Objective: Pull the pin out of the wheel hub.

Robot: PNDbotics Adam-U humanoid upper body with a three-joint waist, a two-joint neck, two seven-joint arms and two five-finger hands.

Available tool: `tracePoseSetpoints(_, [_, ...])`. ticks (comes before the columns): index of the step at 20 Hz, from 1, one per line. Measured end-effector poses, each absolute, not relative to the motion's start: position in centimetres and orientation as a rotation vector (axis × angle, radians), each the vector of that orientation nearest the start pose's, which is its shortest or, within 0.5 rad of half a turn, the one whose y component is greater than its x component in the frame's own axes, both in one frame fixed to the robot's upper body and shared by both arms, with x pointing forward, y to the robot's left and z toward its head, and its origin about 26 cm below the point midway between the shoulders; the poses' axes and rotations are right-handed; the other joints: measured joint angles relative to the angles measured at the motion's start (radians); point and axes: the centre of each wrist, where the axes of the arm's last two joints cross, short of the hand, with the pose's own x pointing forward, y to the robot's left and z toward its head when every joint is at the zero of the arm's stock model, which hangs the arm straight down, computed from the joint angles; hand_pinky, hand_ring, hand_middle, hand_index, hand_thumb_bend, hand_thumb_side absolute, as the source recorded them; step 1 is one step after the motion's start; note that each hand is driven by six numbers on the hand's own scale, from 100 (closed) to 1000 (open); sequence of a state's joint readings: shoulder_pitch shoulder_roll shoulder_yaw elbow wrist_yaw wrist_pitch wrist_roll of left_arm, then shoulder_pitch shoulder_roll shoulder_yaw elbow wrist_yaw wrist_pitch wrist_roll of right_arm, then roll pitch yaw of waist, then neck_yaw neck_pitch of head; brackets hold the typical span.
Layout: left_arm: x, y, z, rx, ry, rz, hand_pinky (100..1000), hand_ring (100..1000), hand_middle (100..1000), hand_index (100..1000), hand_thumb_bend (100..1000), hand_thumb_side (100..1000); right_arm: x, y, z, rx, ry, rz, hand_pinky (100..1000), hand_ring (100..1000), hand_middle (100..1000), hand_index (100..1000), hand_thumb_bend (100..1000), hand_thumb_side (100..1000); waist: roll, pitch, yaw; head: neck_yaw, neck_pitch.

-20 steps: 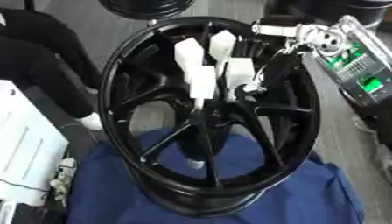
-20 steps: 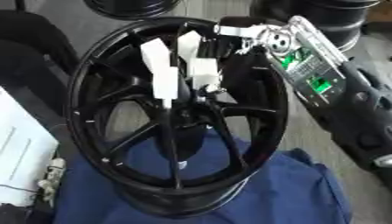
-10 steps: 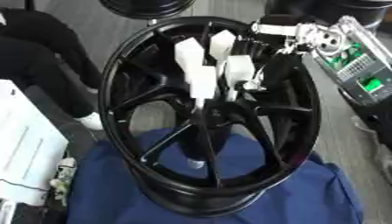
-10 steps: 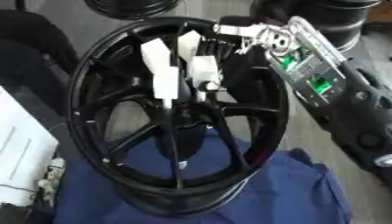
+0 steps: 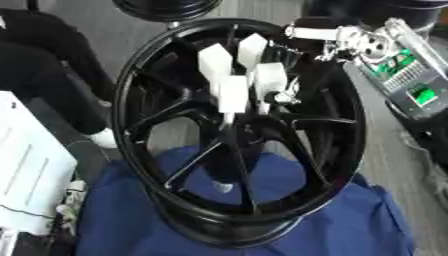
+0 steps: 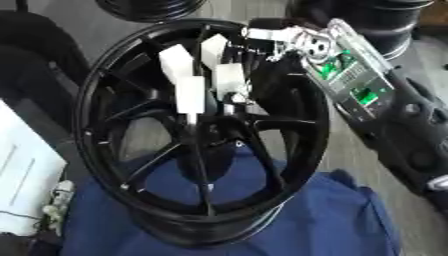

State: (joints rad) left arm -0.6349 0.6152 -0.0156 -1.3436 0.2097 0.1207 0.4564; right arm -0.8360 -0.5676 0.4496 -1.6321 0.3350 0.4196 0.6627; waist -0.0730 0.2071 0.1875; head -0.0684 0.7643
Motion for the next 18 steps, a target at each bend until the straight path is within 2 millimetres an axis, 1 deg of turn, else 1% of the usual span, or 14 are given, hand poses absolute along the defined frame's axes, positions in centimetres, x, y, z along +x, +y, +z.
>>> tracePoseSetpoints(3, [40.6,35.2,21.1,0.632,-1.904,0.117,749,815,752,759,469,746,37.4,-18.1,26.4,-0.33,-1.437,1.464,705,572,446,495,158,100,0.0,0.0,-0.001,0.0,0.0])
tracePoseSetpoints(7, [40.6,35.2,21.1,0.632,-1.904,0.117,750,816,752,760,468,746,36.8,-18.7,28.2,-0.341,-1.514,1.399,703,561,429,477,157,100,0.0,0.0,-0.001,0.0,0.0])
tracePoseSetpoints(11, [40.5,35.2,21.0,0.632,-1.904,0.116,750,814,753,760,467,746,36.4,-19.7,30.4,-0.374,-1.585,1.32,704,554,422,472,166,100,0.0,0.0,-0.004,-0.004,0.0])
tracePoseSetpoints(15, [40.5,35.2,21.1,0.631,-1.907,0.116,751,815,754,760,465,746,36.0,-20.9,31.9,-0.386,-1.643,1.235,703,550,419,471,173,100,0.0,0.0,-0.008,-0.005,0.0])
tracePoseSetpoints(18, [40.4,35.3,20.9,0.633,-1.901,0.115,751,815,754,759,465,747,35.5,-22.2,33.0,-0.404,-1.683,1.157,703,548,419,471,181,100,0.0,0.0,-0.01,-0.005,0.0])
